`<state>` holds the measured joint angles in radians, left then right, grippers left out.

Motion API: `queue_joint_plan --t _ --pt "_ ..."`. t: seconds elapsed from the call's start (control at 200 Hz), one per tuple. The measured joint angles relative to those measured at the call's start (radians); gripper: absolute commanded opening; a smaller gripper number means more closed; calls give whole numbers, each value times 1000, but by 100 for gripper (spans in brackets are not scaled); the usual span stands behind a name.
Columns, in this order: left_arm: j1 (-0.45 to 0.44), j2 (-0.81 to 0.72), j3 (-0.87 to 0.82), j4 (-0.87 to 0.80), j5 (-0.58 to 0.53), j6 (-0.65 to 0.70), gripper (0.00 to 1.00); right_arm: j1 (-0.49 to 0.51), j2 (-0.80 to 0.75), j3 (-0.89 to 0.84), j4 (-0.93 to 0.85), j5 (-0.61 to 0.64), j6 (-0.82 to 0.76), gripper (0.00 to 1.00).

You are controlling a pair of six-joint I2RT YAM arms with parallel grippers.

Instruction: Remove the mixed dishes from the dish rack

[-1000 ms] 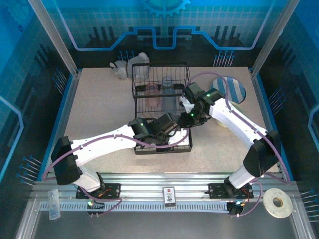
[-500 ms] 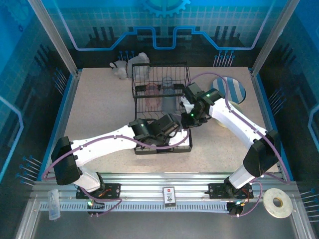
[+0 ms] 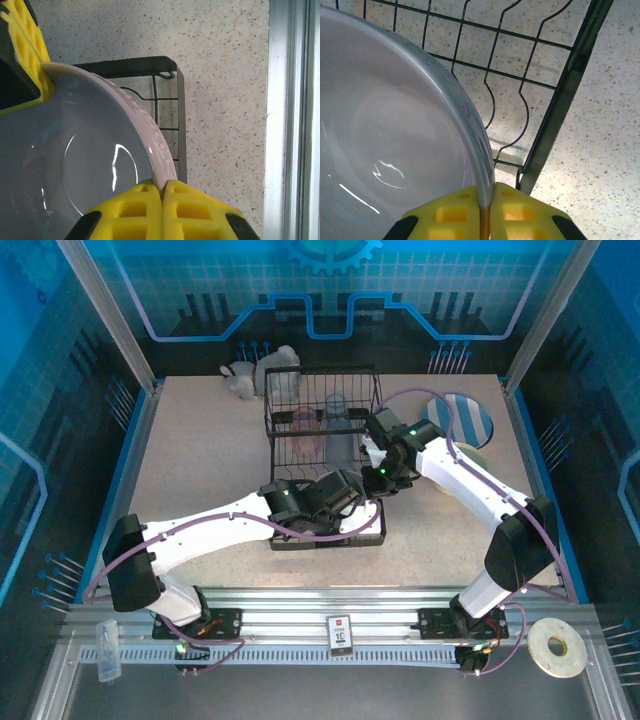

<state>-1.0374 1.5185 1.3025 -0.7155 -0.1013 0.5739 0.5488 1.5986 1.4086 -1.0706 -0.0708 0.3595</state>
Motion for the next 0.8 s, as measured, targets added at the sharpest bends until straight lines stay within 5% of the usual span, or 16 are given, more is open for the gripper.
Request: queue_joint_plan --t 0.16,0.475,0.801 --pt "0 0 0 0 0 -10 0 -7 -8 -14 15 -13 3 0" --pt "-1 1 0 10 0 -18 15 -14 -14 -16 21 -16 3 0" --pt "0 6 0 77 -19 4 56 -27 -3 -16 9 -24 -24 0"
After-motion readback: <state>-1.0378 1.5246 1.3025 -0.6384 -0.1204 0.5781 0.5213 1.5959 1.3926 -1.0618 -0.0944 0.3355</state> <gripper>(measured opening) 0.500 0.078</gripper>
